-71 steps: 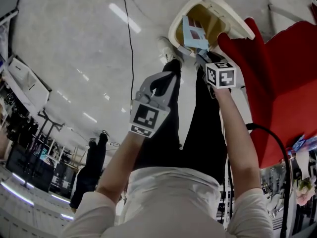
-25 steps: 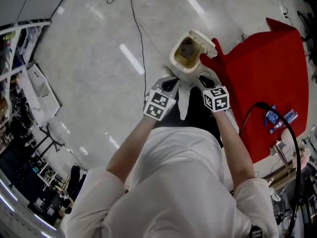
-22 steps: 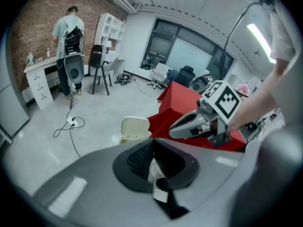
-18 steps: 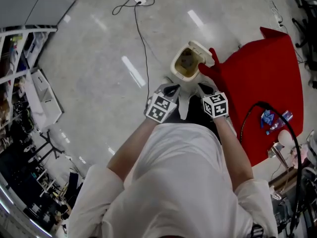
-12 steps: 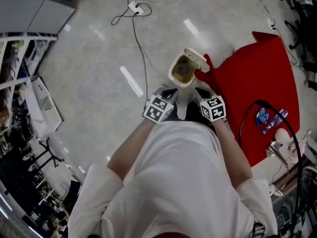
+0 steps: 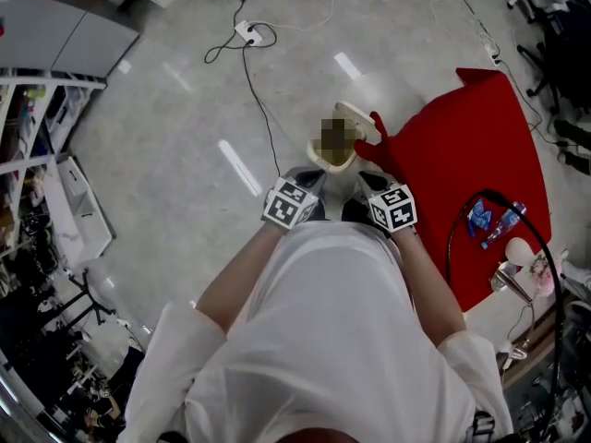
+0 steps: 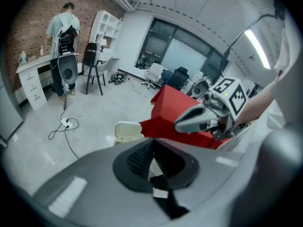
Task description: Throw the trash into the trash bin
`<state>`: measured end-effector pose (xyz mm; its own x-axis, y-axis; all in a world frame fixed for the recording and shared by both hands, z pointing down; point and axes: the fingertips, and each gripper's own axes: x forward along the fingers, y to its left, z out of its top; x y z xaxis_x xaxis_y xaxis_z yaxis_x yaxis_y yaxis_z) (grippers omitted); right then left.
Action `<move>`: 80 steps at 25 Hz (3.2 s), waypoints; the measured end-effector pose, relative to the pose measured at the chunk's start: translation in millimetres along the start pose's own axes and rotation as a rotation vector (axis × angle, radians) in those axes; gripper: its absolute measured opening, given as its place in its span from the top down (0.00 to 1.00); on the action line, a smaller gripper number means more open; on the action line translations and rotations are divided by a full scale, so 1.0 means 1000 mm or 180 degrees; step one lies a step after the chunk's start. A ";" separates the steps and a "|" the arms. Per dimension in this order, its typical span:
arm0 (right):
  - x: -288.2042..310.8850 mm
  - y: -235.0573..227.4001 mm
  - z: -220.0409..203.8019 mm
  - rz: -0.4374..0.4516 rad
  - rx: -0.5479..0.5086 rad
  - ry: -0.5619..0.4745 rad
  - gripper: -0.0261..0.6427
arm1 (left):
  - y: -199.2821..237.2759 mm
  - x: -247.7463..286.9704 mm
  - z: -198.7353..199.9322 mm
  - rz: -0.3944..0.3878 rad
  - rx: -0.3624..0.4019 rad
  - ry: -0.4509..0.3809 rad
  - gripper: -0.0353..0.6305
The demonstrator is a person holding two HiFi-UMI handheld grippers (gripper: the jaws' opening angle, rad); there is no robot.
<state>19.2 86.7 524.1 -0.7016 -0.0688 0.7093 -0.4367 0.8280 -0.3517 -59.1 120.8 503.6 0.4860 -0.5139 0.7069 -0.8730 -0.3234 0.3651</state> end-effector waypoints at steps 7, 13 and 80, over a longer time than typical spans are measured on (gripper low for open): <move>-0.012 -0.002 -0.003 -0.0069 0.0017 -0.0051 0.96 | -0.015 0.000 -0.001 -0.0104 0.0239 0.0040 0.94; -0.040 -0.017 -0.007 -0.0242 0.0166 -0.0172 0.96 | -0.033 0.001 0.020 -0.0183 0.0307 -0.0002 0.94; -0.271 -0.274 -0.196 -0.2783 0.0657 0.0336 0.96 | -0.134 0.099 0.077 -0.0306 0.0395 0.0044 0.94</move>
<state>439.2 -12.1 548.5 -0.0212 -0.5666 0.8237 -0.8892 0.3873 0.2436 108.6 51.9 477.8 0.5658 -0.4651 0.6808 -0.8102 -0.4669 0.3544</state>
